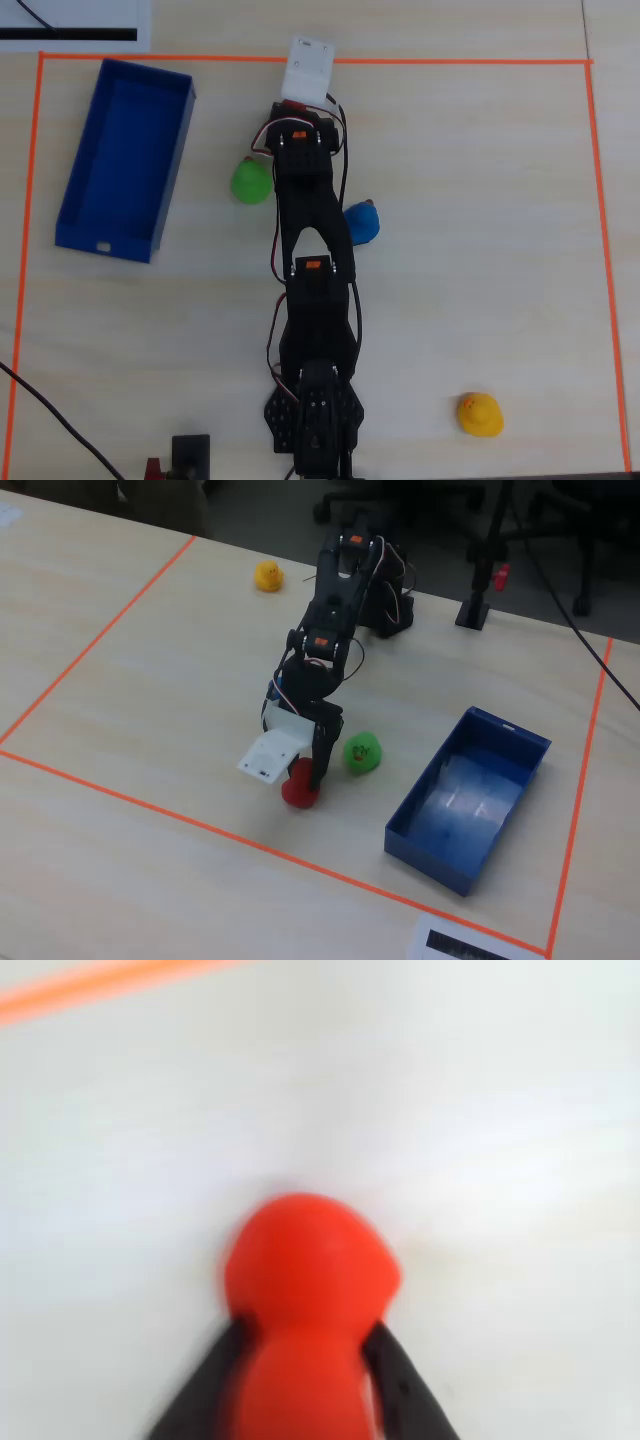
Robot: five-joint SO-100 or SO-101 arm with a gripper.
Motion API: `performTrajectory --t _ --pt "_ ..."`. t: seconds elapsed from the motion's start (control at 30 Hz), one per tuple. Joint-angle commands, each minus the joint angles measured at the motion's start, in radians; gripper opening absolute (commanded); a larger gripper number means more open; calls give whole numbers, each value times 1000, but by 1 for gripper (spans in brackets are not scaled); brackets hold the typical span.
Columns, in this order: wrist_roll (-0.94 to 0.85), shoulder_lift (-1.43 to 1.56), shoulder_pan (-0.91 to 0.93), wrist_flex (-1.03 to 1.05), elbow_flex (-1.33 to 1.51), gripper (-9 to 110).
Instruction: Grasp red duck and put it into box.
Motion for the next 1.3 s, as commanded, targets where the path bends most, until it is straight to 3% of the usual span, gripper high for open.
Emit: performTrajectory --t 0.0,0.17,0.33,0.67,1.07,1.27 --pt "6 18 20 -20 -29 0" --pt "48 64 29 -5 -23 0" --pt "244 242 -8 97 -77 0" --pt "578 344 -388 405 -298 0" --pt "591 181 -634 311 -336 0" --pt "546 114 -635 359 -305 19"
